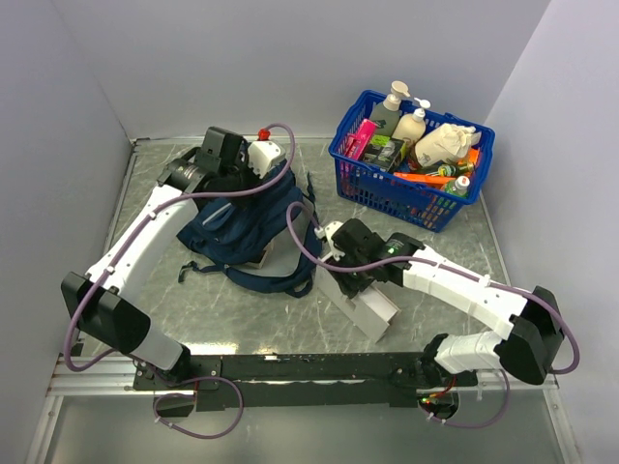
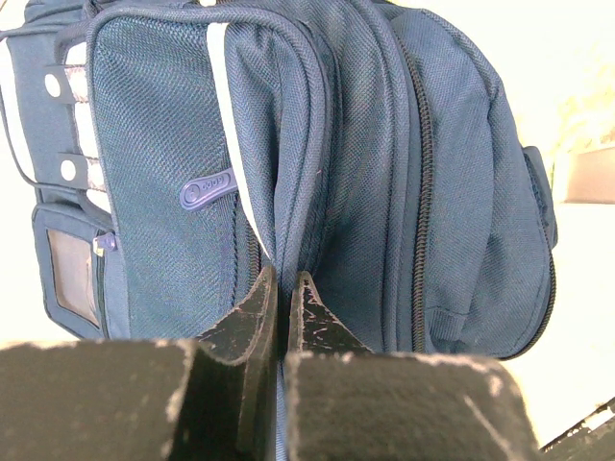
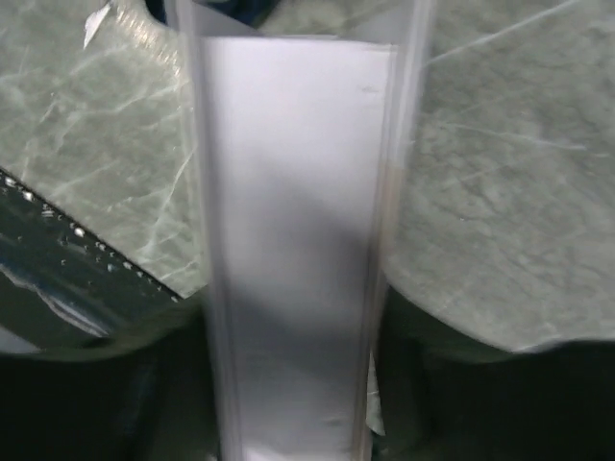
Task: Pack the student bag
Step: Pick up the book from the center of the board, then place the book in the student bag.
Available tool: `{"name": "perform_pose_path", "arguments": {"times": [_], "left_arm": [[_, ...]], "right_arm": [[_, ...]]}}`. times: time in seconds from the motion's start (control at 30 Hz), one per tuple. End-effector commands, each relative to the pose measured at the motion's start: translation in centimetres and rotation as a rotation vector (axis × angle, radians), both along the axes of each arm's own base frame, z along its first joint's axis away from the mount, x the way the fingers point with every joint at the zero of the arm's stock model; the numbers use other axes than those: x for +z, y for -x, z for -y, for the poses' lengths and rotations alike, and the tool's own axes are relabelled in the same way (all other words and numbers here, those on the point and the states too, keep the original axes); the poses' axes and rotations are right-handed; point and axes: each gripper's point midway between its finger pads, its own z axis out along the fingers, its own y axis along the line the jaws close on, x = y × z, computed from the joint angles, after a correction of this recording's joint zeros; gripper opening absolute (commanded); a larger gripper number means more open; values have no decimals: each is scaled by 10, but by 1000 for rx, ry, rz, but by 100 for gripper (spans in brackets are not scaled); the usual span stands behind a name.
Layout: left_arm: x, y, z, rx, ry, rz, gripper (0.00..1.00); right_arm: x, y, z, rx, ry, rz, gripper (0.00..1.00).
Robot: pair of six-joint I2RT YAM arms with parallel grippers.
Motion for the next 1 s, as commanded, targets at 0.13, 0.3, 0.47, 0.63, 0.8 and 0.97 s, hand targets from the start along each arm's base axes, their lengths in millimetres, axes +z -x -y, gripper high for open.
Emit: {"name": "perform_pose_path", "arguments": {"times": [0.13,0.3,0.47,0.63,0.8,0.97], "left_arm": [[77,-2,10,-5,145,215,4],[87,-1,9,-1,160,224,4],[94,2,9,-1,171,233,4],[99,7,6,0,173,246,4],[105,12,6,-7,187,243,4],[97,15,7,-12,187,219,5]], "right_arm": [[68,-35,0,-117,-76,210,12],[121,-52,-13,-204,-338,264,17],[130,-65,-26,-341,-605,152,15],[126,-66,-75,-364,-912,-91,13],[111,-77,-106,-370,-1048,-256,14],[115,-98,-117,-420,-1228,-293,13]]}}
